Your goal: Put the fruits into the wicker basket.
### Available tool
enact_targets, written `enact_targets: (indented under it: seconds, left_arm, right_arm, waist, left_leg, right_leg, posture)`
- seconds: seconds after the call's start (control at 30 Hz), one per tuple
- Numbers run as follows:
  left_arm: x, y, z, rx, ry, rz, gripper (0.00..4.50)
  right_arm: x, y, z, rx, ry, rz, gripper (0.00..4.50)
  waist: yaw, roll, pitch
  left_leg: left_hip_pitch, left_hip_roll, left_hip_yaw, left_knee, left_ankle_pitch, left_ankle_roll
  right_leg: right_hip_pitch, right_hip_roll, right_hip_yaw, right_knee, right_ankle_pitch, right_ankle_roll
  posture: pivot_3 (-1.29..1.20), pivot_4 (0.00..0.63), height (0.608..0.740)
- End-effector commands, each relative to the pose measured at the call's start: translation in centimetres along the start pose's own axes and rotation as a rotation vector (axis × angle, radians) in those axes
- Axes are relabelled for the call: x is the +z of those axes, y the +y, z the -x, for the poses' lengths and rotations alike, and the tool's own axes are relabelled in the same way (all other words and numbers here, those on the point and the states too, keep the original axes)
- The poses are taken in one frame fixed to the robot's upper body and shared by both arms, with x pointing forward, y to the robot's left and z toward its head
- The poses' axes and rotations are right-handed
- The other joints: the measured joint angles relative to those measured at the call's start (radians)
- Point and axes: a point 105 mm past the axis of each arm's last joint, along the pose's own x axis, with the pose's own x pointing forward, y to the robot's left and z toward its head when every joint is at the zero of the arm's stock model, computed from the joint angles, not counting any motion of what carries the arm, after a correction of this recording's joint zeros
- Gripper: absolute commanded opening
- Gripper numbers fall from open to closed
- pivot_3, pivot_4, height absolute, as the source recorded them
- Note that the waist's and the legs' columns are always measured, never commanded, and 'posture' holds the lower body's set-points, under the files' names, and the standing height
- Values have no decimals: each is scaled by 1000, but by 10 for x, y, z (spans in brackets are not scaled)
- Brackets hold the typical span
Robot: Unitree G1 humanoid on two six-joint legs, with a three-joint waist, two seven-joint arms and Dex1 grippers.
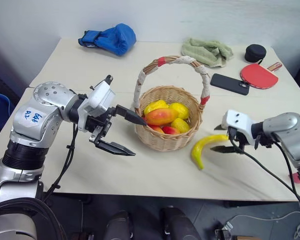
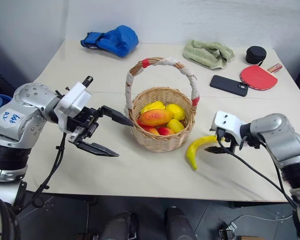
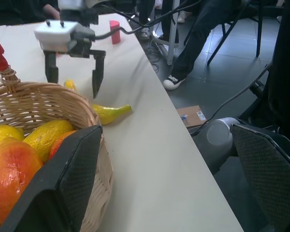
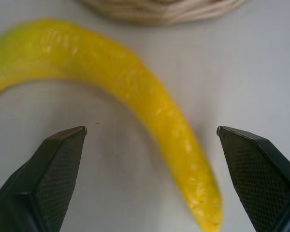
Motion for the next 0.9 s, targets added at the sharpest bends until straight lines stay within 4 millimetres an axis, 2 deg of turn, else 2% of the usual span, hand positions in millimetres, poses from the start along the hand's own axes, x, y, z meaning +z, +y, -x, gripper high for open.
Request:
enact_targets:
  seconds: [0.03, 0.07, 0.27, 0.4, 0.43, 0.53, 0.6, 0.73, 0.83, 0.9]
  left_arm:
    - [9, 2, 7, 43, -11, -33, 4500]
    - [9, 2, 8, 51, -13, -33, 4500]
    - [7, 5, 10, 87, -28, -24, 4500]
    - [5, 13, 12, 131, -45, -16, 4500]
    - [5, 14, 12, 139, -51, -16, 4500]
    - [6, 18, 15, 162, -78, -8, 4500]
    - [7, 19, 16, 169, -87, -7, 4500]
    - [7, 25, 16, 179, -85, -16, 4500]
    - [8, 29, 16, 186, -89, -25, 4500]
    - [9, 31, 16, 188, -91, -32, 4500]
  right_arm:
    - [7, -10, 1, -13, -30, 17, 4112]
    - [8, -10, 1, -8, -41, 16, 3893]
    - [13, 0, 11, 2, -127, -28, 1783]
    - [18, 27, 35, 40, -211, -113, 496]
    - [22, 33, 41, 47, -239, -133, 465]
    - [51, 52, 65, 75, -410, -186, 465]
    - [69, 57, 75, 71, -500, -221, 465]
    - [127, 34, 81, -77, -638, -215, 465]
    - [152, 19, 72, -150, -610, -176, 465]
    - [162, 12, 64, -193, -572, -134, 465]
  waist:
    - [-2, 0, 0]
    - [-4, 0, 0]
    - [-15, 0, 0]
    - [-9, 0, 0]
    - [-9, 0, 0]
    - [-14, 0, 0]
    - [-19, 0, 0]
    - [-34, 0, 0]
    - [-36, 0, 0]
    - [-36, 0, 0]
  left_leg:
    - [0, 0, 0, 0, 0, 0]
    - [0, 0, 0, 1, 0, 0]
    - [1, 0, -1, 1, 0, -1]
    - [1, 0, -3, 1, 0, -1]
    - [1, 0, -3, 1, 0, -2]
    - [3, 0, -3, 1, 0, -2]
    - [5, 0, -3, 0, 0, -3]
    - [7, 1, -1, 0, 1, -5]
    - [7, 1, -2, -1, 1, -5]
    - [5, 1, -2, -2, 1, -5]
  right_leg:
    - [0, 0, 0, 0, 0, 0]
    - [0, 0, 0, 1, 0, 0]
    - [0, -1, -1, 3, 0, 0]
    - [1, -1, -3, 5, 0, 0]
    - [1, -1, -3, 5, 0, 0]
    - [3, -1, -2, 5, 0, 0]
    - [5, 0, -2, 5, 0, 0]
    - [5, 0, -2, 6, 0, -1]
    - [3, 0, -2, 8, -1, -1]
    - [1, 0, -2, 8, -1, -1]
  posture:
    - [0, 150, 740]
    - [0, 150, 740]
    - [0, 150, 740]
    - [0, 150, 740]
    - [0, 150, 740]
    - [0, 150, 740]
    - [0, 150, 740]
    - [0, 150, 740]
    - [0, 150, 740]
    - [0, 150, 740]
